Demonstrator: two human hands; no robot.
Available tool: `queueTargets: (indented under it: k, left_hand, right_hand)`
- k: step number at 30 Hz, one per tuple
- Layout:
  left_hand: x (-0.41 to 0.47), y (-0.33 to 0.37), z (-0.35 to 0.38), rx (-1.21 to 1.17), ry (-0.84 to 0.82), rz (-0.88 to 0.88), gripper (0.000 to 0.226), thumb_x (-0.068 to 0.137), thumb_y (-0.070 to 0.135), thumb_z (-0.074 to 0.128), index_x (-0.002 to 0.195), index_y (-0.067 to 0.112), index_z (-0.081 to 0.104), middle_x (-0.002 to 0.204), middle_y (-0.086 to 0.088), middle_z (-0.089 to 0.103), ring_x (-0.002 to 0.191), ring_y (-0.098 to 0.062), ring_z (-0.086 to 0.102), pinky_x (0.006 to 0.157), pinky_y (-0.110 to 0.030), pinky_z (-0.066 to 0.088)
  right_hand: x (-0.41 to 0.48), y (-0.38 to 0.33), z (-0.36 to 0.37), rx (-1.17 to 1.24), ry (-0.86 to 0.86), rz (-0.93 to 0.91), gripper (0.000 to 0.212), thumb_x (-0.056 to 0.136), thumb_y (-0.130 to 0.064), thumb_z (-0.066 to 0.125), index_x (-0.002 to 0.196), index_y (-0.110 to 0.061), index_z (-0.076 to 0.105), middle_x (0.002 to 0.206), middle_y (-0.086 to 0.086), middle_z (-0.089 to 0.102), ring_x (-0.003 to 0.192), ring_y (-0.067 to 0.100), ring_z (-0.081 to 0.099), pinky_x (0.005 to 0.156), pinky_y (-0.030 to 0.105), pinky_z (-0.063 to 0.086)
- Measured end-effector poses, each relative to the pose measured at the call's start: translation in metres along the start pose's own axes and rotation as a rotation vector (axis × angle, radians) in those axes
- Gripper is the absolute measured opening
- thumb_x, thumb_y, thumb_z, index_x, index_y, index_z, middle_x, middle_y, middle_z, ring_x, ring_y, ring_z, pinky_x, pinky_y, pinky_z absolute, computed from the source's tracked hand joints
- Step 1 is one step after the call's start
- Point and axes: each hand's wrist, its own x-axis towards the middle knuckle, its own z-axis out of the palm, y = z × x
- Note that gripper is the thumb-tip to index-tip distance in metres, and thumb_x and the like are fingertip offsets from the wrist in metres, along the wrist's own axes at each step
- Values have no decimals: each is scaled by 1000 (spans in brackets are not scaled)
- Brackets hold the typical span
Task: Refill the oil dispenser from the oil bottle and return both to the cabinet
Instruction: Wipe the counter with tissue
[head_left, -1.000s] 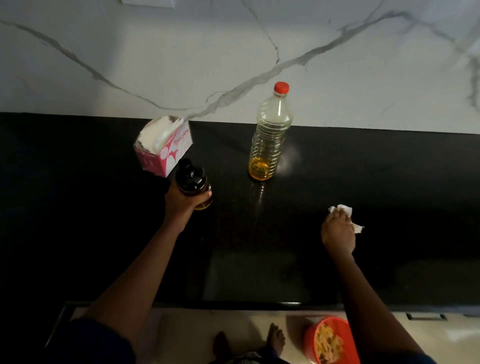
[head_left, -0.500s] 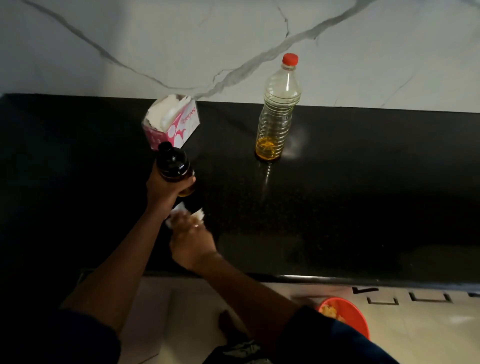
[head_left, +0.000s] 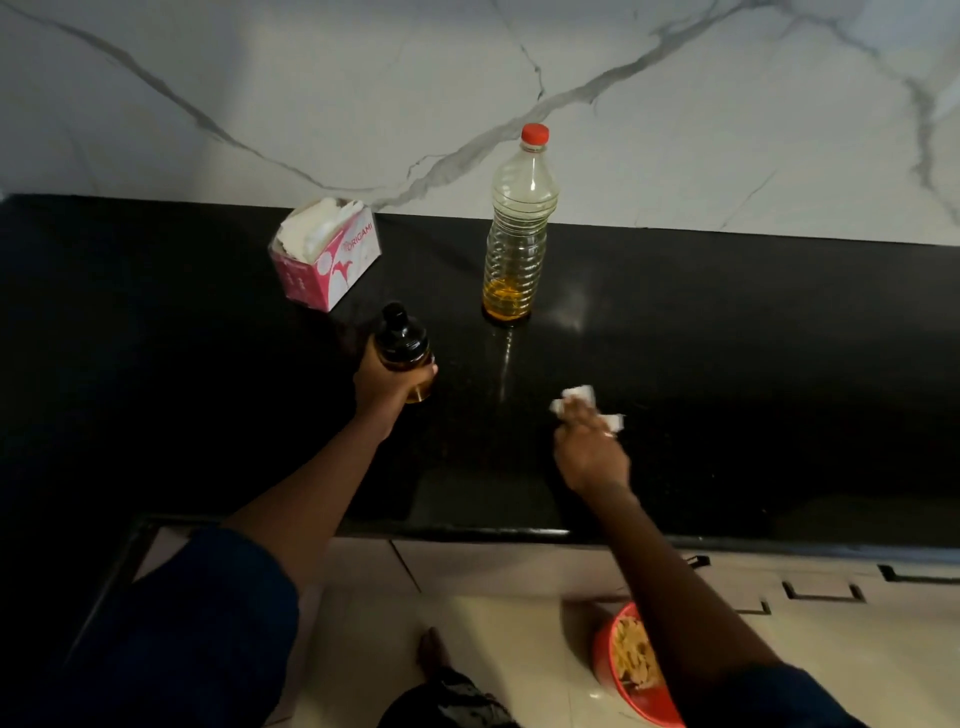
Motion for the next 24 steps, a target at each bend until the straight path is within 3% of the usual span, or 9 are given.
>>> queueTargets:
  k: [5,11,14,20,22,24]
  left_hand:
    - [14,0,9,4,-16,8,78,59,13,85,128,19,49,125,-4,60,117,-21,55,102,-39,43]
    - [31,6,6,70,-66,51,78,62,12,83,131,19,46,129,-3,56,121,-21,50,94,-25,36]
    - [39,10,0,135,-108,34,89,62,18,84,138,20,37,137,-4,50,128,-23,44,102,-31,34]
    - [61,19,-34,327,-312,36,100,68,16,80,147,22,20,146,-5,39,136,-24,34,111,-38,25]
    - [63,14,-52,336,-305,7,104,69,17,80,149,23,14,150,-6,34,138,-23,31,112,-39,25]
    - [60,5,-72,241,-234,-24,95,74,14,76,148,20,17,150,-7,33,138,-22,32,108,-34,29]
  right_hand:
    - [-22,67,-16,-11,130,273,50,98,-20,31,145,-6,23,154,13,21,142,25,18,115,41,18]
    - [-16,37,-2,-60,98,364,52,98,-20,31,144,2,21,152,21,19,141,34,16,114,45,18]
    - [-8,-10,15,-31,84,267,53,97,-21,31,144,1,22,152,18,21,141,32,17,113,43,21]
    - [-10,-145,65,11,-43,-98,56,97,-26,31,146,-1,19,154,17,18,143,27,15,116,37,15]
    - [-20,-185,89,-3,-72,-277,54,95,-23,36,142,1,29,150,19,27,141,29,22,115,38,18]
    - [-35,-216,105,4,-88,-461,48,85,-21,52,128,-1,52,136,20,49,131,30,42,109,37,31]
